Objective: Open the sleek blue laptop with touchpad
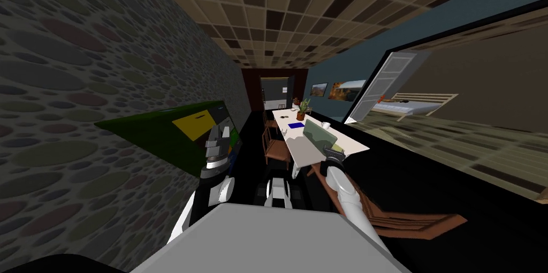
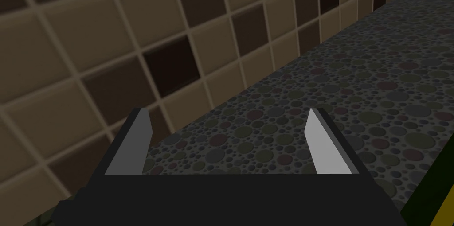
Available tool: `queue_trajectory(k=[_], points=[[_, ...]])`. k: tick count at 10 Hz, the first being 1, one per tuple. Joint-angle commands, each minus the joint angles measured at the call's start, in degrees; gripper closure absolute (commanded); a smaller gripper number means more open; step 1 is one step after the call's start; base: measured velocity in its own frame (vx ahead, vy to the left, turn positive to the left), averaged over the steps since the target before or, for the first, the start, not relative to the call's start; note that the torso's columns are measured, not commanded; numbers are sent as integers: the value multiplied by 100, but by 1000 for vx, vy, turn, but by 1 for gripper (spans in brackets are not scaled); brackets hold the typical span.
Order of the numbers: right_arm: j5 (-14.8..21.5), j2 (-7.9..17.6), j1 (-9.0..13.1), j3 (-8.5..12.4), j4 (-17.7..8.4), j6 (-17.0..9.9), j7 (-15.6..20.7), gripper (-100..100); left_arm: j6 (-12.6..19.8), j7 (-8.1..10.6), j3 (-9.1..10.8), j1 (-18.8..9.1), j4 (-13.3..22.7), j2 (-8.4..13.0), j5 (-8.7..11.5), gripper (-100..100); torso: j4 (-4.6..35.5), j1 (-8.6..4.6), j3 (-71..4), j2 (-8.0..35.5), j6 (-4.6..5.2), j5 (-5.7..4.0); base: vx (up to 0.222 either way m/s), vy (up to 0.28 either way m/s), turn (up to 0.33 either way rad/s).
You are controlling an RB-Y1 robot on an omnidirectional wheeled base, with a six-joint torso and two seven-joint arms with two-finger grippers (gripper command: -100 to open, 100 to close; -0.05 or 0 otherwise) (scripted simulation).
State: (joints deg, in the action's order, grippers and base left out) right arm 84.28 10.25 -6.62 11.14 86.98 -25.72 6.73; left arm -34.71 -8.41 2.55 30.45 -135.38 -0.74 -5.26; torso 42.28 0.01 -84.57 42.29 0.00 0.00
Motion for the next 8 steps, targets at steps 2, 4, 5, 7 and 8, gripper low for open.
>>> queue_trajectory(k=[2,4,5,7,8], points=[[435,34,152,47,-269,-268,40,-100,0,0,0,0,0,0,0,0,0,-1,-1,-2,0,0,-7,8,72],[812,99,288,97,-545,-557,64,-100,0,0,0,0,0,0,0,0,0,-2,0,0,-1,0,-13,9,101],[887,99,288,97,-545,-557,64,-100,0,0,0,0,0,0,0,0,0,0,1,1,0,0,-9,9,41],[1253,184,395,137,-760,-790,84,-100,0,0,0,0,0,0,0,0,0,-1,-1,-1,0,0,-8,11,86],[1399,230,438,153,-844,-882,92,-100,0,0,0,0,0,0,0,0,0,0,-1,-1,-1,0,-11,13,104]])
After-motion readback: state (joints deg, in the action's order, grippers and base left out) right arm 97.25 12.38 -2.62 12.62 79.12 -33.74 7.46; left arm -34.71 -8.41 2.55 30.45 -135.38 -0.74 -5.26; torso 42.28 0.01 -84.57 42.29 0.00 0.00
